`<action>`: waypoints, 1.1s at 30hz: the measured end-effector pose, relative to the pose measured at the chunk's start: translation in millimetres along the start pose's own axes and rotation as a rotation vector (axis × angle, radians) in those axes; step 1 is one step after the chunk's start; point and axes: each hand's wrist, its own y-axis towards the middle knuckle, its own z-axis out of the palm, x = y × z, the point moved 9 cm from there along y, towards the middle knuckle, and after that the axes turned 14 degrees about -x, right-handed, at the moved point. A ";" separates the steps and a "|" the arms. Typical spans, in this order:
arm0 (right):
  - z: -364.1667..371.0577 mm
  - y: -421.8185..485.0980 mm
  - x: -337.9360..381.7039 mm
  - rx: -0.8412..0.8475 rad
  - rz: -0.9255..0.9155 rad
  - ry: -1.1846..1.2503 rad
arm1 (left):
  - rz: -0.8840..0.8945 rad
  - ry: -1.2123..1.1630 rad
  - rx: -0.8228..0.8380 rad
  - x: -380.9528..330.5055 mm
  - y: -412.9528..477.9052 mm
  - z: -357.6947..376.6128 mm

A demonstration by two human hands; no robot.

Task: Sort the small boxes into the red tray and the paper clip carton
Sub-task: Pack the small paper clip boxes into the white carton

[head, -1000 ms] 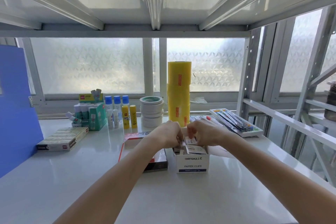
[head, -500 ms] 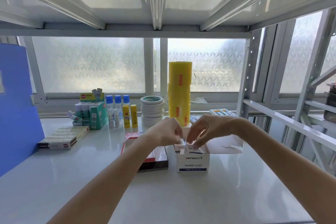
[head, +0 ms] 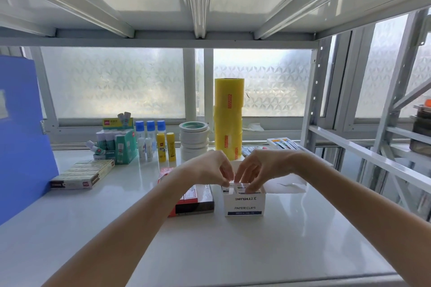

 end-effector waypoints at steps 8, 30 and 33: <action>3.8 10.7 4.5 -0.089 0.073 -0.142 | -0.089 0.148 0.109 1.2 4.4 11.0; -64.1 -4.1 -29.6 -0.496 0.242 -0.054 | -0.120 0.340 0.194 -0.1 15.0 24.8; -48.2 -2.2 -36.1 -0.397 0.275 -0.116 | -0.149 0.369 0.211 0.3 14.7 25.0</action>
